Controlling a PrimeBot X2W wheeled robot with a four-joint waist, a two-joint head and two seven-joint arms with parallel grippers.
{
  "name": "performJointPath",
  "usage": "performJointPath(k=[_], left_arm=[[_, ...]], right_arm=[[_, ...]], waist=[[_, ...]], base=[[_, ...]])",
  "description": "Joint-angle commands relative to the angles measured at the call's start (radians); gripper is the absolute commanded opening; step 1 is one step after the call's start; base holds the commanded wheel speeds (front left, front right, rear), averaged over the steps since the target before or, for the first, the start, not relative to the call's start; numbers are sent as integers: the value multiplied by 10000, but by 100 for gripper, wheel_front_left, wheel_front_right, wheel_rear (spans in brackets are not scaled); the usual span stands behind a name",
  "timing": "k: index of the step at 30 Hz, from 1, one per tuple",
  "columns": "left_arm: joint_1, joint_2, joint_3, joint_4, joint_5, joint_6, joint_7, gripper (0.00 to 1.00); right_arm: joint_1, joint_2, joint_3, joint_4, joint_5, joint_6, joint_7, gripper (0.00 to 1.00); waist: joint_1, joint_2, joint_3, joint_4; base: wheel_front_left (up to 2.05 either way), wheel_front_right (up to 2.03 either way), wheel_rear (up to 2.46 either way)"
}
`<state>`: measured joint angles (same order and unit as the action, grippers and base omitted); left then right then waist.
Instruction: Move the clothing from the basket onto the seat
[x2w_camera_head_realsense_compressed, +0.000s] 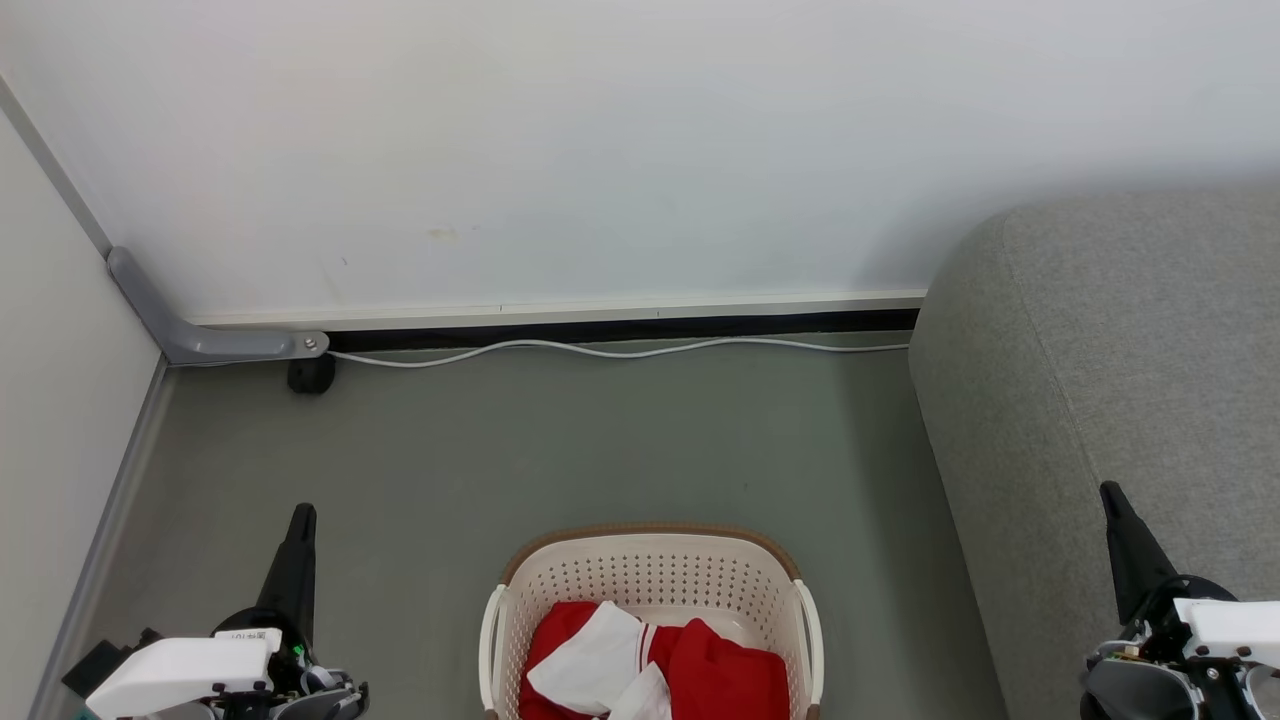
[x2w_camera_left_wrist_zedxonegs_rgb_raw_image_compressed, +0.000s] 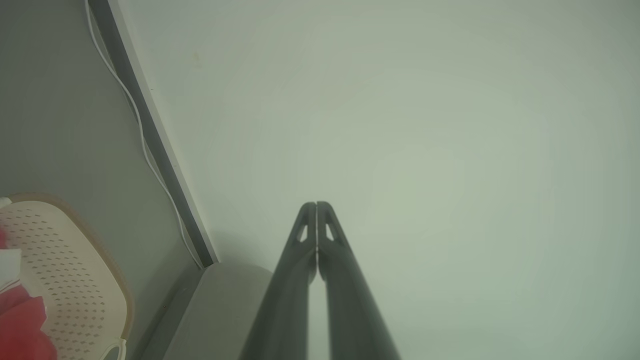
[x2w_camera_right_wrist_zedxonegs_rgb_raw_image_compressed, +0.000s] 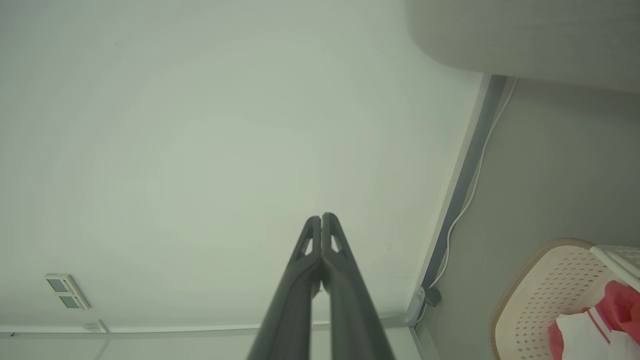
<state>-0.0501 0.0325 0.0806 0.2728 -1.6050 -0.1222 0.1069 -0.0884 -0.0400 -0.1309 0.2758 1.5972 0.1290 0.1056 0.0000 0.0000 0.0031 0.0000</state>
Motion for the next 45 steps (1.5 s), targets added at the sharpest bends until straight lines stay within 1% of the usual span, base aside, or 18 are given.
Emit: performJointPath(k=[1, 45], left_arm=[[-578, 177, 327, -280, -40, -85, 59, 0], [-578, 177, 327, -280, -40, -85, 59, 0]], right_arm=[[-194, -102, 176, -311, 119, 17, 73, 0], [-194, -102, 176, -311, 119, 17, 73, 0]], waist=[[0, 0, 0, 0], [0, 0, 0, 0]], base=[[0, 0, 0], [0, 0, 0]])
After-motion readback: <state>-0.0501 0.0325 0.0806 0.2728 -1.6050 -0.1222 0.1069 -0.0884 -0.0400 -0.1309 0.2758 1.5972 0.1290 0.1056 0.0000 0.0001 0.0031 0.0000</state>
